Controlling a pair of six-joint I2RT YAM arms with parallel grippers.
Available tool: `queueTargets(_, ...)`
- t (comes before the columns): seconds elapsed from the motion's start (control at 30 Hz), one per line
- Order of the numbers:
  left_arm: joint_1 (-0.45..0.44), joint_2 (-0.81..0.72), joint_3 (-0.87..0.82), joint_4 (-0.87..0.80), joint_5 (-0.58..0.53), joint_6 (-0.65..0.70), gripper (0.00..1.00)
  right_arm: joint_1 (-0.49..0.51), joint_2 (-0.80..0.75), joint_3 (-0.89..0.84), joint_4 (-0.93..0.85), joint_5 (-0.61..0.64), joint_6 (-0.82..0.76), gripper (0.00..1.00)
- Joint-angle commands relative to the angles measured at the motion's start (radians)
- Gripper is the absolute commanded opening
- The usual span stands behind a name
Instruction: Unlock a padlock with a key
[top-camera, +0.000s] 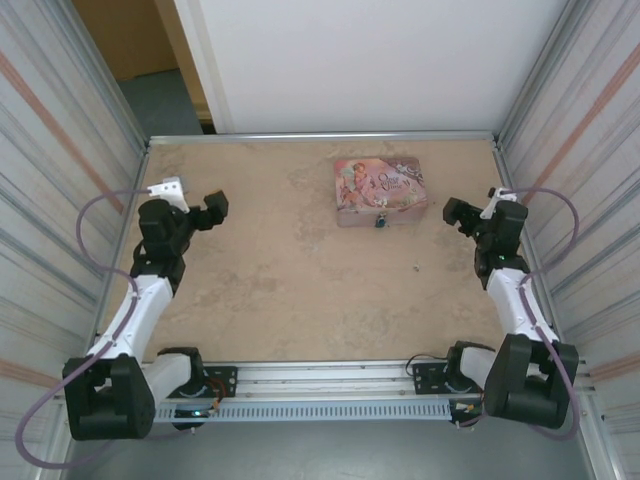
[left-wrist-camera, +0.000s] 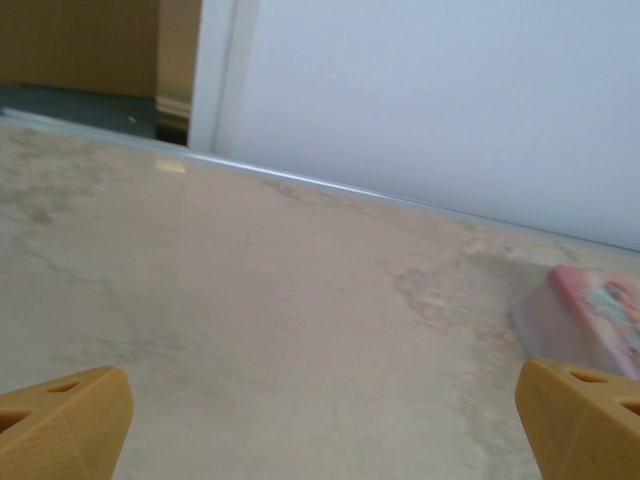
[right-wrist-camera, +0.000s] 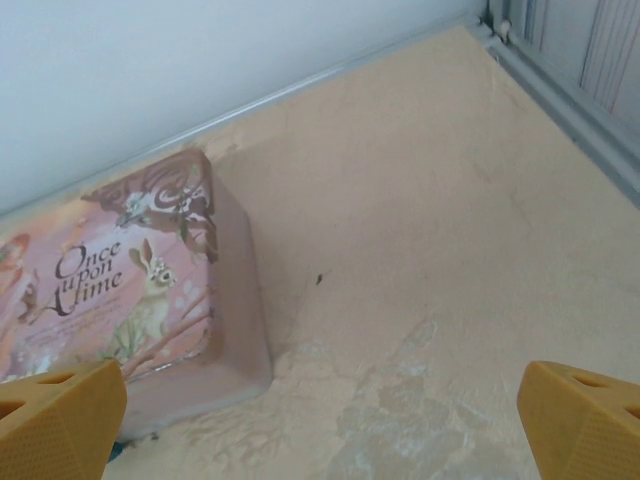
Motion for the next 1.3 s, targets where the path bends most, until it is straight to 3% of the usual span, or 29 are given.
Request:
queueTargets(0.0,-0.055,0.01,0.028,-0.079,0.084,-0.124,0.99,-0.056,-0.033,0.039,-0.168,-0.146,0.113,0.99)
queueTargets(0.27,-0.282,0.203,0.17,0.001,0.095,-0.164,0.99,-0.195,-0.001,0.074,-0.199,-0.346,0.189,0.99)
queueTargets(0.53,-0.416,0.468,0.351,0.054,0.077,-0.188,0.99,-0.25,0.109,0.136,-0.162,-0.438,0.204,0.99)
queueTargets(0.83,-0.435,0.753,0.553,0.097,0.132,-0.327,0.99,-0.213,0.289,0.225,-0.088,-0.475,0.246,0.99)
queueTargets(1.27,-0.477,0.982,0.748,0.044,0.205,-0.4,0.99,-0.058,0.609,0.424,-0.078,-0.5,0.248,0.99)
